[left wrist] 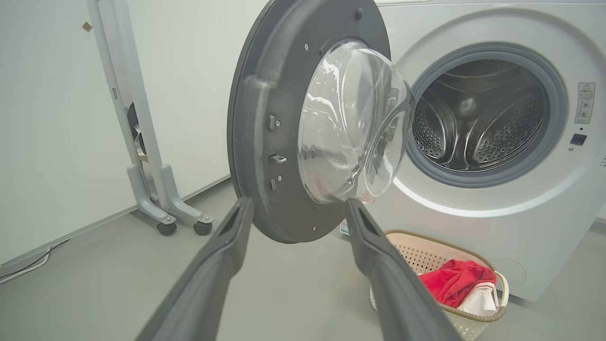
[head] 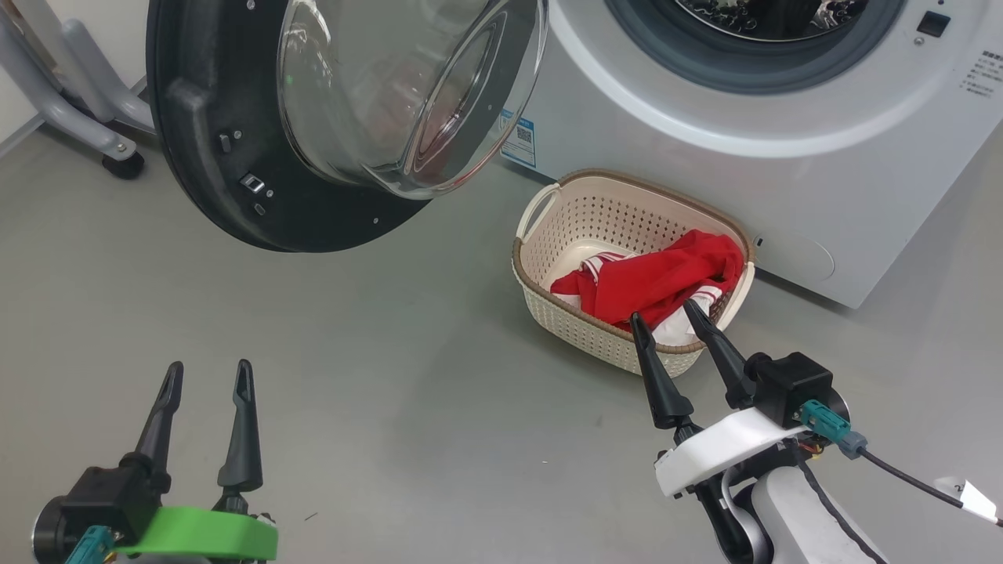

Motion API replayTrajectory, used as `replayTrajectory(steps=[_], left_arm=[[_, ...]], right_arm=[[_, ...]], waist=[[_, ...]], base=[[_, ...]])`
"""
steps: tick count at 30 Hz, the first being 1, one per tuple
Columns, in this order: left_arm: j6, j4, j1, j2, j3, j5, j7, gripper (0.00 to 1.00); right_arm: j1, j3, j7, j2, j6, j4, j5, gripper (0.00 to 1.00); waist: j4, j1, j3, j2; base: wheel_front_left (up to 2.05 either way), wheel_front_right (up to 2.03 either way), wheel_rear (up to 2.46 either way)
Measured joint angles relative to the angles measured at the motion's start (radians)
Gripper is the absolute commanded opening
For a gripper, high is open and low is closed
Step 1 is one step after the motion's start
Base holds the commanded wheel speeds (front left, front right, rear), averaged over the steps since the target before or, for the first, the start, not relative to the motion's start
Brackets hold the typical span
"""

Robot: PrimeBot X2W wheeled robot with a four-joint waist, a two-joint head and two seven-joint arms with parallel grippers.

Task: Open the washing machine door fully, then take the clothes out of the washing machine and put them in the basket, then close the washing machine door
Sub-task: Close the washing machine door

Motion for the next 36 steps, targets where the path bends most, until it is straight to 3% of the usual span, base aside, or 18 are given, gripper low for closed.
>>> replayTrajectory(steps=[1,2,3,5,21,30,36], left_arm=[[0.0,-0.001,0.0,0.0,-0.001,0.0,0.0,1.0],[0.0,-0.001,0.0,0.0,-0.001,0.0,0.0,0.92],[0.0,-0.002,0.0,0.0,-0.001,0.0,0.0,0.47],[0.0,-0.005,0.0,0.0,-0.002,0.0,0.0,0.0],[-0.019,-0.072,-0.037,0.021,0.041,0.009,0.0,0.0],[-0.02,-0.13,-0.205,0.213,0.255,0.004,-0.004,0.0],[-0.028,-0.07,-0.305,0.355,0.364,-0.009,-0.006,0.0]], right_arm=[[0.0,0.0,0.0,0.0,0.0,0.0,0.0,1.0],[0.0,0.0,0.0,0.0,0.0,0.0,0.0,1.0],[0.0,0.0,0.0,0.0,0.0,0.0,0.0,1.0],[0.0,-0.002,0.0,-0.002,0.0,0.0,0.0,1.0],[0.0,-0.019,0.0,-0.038,-0.003,-0.021,-0.031,1.0],[-0.051,0.006,0.011,-0.051,-0.003,-0.048,-0.066,1.0],[-0.083,0.003,0.012,-0.074,-0.01,-0.054,-0.085,1.0]], waist=[[0.0,0.0,0.0,0.0],[0.0,0.0,0.001,0.0],[0.0,0.0,0.002,0.0],[0.0,0.0,0.004,0.0],[0.0,0.0,0.097,0.0],[-0.042,0.0,0.195,0.0],[-0.09,0.0,0.248,0.0]], base=[[0.0,0.0,0.0],[0.0,0.0,0.0],[0.0,0.0,0.0],[0.0,0.0,0.0],[0.0,0.0,0.0],[0.0,0.0,0.0],[0.0,0.0,0.0]])
